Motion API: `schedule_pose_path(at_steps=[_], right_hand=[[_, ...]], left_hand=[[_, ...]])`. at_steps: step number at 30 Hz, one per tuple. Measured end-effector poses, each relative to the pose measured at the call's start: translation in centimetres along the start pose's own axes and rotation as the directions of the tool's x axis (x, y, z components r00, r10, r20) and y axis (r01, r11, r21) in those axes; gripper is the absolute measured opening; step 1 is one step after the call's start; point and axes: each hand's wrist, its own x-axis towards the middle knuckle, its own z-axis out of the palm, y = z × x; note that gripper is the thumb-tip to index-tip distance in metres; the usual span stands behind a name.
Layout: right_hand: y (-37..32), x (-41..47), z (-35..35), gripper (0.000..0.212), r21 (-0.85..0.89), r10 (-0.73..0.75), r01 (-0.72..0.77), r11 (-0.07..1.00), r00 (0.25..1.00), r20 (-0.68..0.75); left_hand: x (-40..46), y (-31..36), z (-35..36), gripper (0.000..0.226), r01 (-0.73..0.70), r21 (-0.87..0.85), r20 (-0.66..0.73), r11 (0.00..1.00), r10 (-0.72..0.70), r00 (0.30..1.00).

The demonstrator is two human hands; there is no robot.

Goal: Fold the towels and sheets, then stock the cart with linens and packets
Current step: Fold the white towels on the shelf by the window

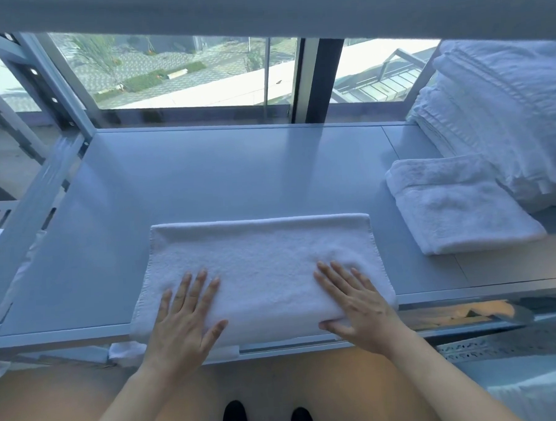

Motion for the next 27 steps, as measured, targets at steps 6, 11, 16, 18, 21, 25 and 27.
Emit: schedule_pose_path(at_steps=[6,11,16,18,21,25,27], right_hand=[[1.7,-0.2,0.5,0.092,-0.070,-0.080,0.078,0.995,0.997,-0.024],[2.1,-0.1,0.9,0.089,-0.116,-0.101,0.096,0.989,0.994,-0.040],[1.8,-0.4,2.3,0.090,-0.142,-0.118,0.095,0.985,0.978,-0.169],[1.7,-0.7,2.6,0.086,-0.155,-0.139,0.108,0.982,0.969,-0.203],[1.1,-1.3,2.6,0.072,-0.174,-0.166,0.125,0.977,0.955,-0.244],[-0.5,-2.4,1.7,0.064,-0.102,-0.149,0.122,0.987,0.932,-0.331],[-1.6,-3.1,1.0,0.059,-0.080,-0.145,0.125,0.989,0.918,-0.368]], left_hand=[[-1.3,0.6,0.8,0.081,-0.010,0.058,-0.017,0.998,0.011,1.000],[-1.1,0.8,1.1,0.086,0.000,0.106,-0.037,0.994,0.004,0.999],[-0.7,0.9,1.6,0.090,-0.019,0.128,-0.104,0.992,0.033,0.994],[-1.0,1.0,1.4,0.088,-0.040,0.147,-0.133,0.988,0.060,0.989],[-1.9,1.6,0.9,0.076,-0.048,0.156,-0.206,0.987,0.080,0.975],[-3.8,1.9,0.2,0.063,-0.048,0.129,-0.337,0.990,0.090,0.937],[-5.4,1.4,-0.4,0.050,-0.057,0.121,-0.377,0.991,0.099,0.921]])
